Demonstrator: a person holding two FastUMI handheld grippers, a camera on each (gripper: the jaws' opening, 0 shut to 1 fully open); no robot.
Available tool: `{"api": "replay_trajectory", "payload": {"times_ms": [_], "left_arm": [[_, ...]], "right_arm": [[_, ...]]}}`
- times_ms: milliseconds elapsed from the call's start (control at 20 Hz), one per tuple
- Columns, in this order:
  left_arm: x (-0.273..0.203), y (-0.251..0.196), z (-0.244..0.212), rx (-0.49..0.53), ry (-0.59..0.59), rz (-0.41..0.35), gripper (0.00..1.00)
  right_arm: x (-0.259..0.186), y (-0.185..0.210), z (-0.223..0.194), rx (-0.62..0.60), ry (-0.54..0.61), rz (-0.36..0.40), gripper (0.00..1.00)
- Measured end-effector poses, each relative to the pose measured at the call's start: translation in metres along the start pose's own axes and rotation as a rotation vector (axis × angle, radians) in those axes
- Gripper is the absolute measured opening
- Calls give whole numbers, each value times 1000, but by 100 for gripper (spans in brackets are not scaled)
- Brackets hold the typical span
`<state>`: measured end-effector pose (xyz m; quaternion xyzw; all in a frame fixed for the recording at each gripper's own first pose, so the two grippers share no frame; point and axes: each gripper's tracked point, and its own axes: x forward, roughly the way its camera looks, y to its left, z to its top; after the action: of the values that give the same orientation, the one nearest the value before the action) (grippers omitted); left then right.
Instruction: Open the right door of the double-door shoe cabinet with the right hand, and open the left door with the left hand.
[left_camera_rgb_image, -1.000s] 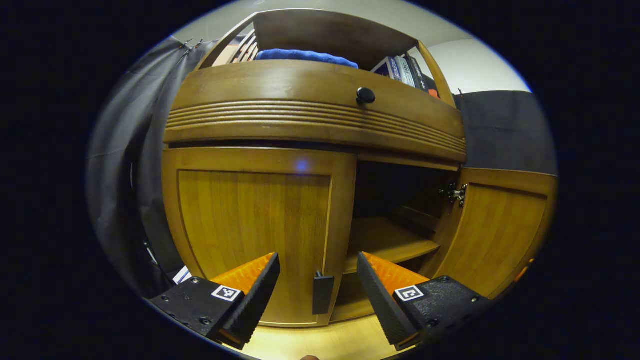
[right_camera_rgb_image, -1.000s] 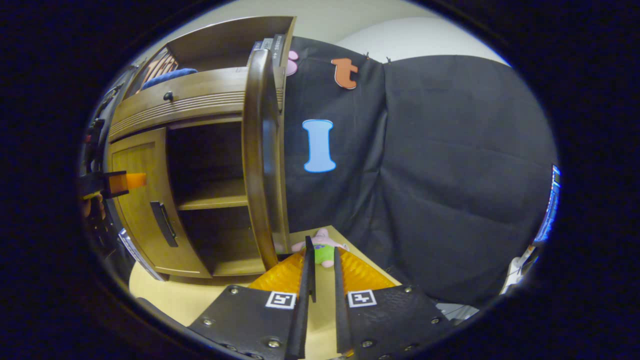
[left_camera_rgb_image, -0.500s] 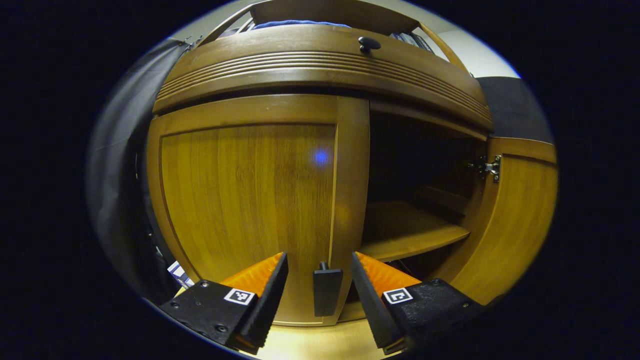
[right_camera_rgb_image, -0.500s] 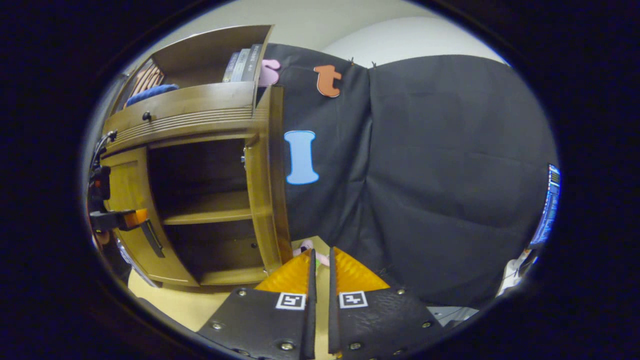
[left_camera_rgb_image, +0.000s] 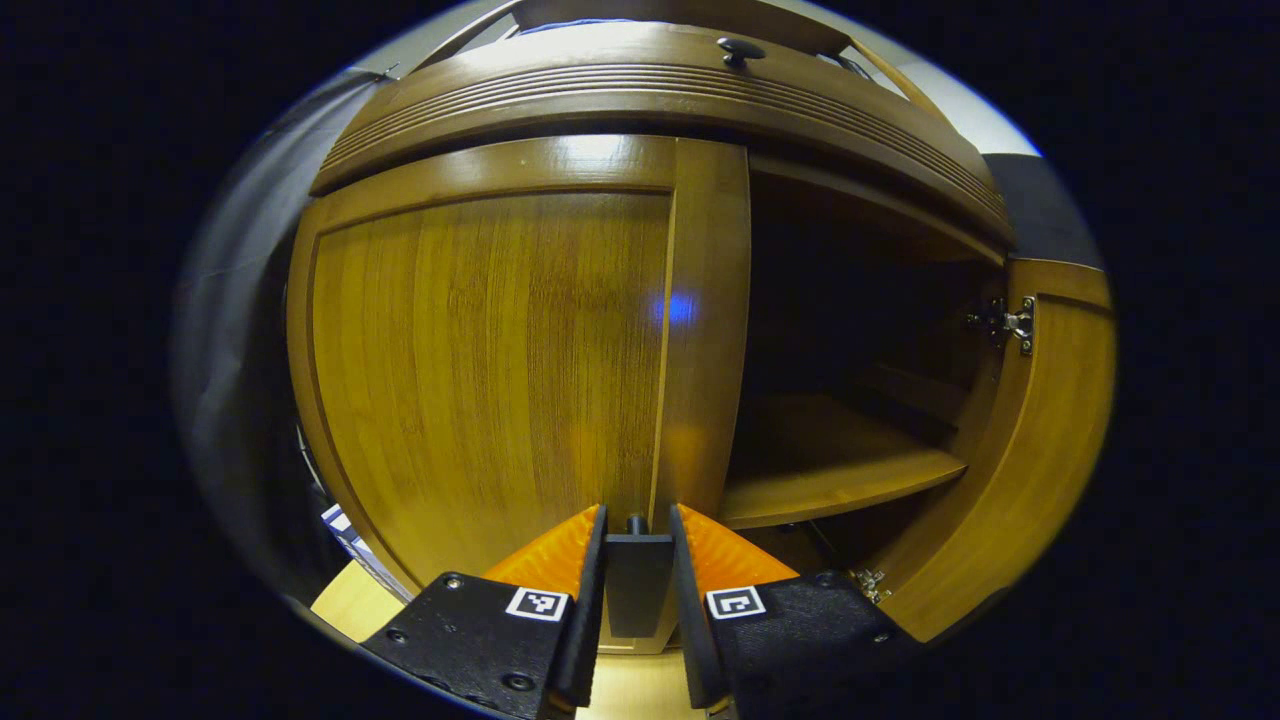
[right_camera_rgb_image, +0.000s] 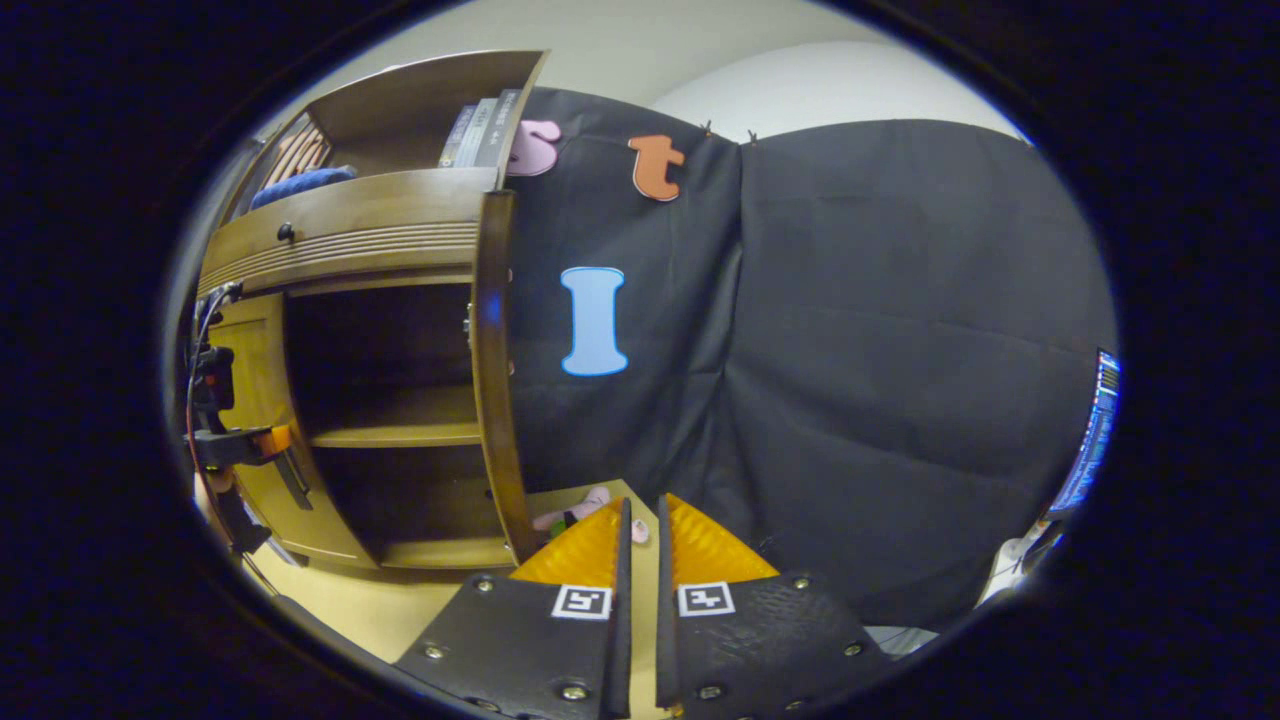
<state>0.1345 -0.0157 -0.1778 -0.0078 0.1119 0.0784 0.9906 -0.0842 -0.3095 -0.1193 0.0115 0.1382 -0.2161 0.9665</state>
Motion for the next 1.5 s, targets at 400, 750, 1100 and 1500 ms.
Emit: {"api": "replay_trajectory", "payload": {"times_ms": [400, 750, 1100, 1500], "left_arm": [[-34, 6, -5, -43, -1, 28, 38], [-73, 17, -11, -80, 3, 34, 35], [-115, 37, -17, -123, 7, 63, 33], [-149, 59, -22, -175, 25, 108, 33]], "right_arm": [[-10, -13, 1, 23, -16, 36, 10], [-11, -15, 1, 7, -22, 104, 10], [-6, -5, 4, -5, -13, 159, 10], [3, 2, 13, -26, -25, 199, 10]]}}
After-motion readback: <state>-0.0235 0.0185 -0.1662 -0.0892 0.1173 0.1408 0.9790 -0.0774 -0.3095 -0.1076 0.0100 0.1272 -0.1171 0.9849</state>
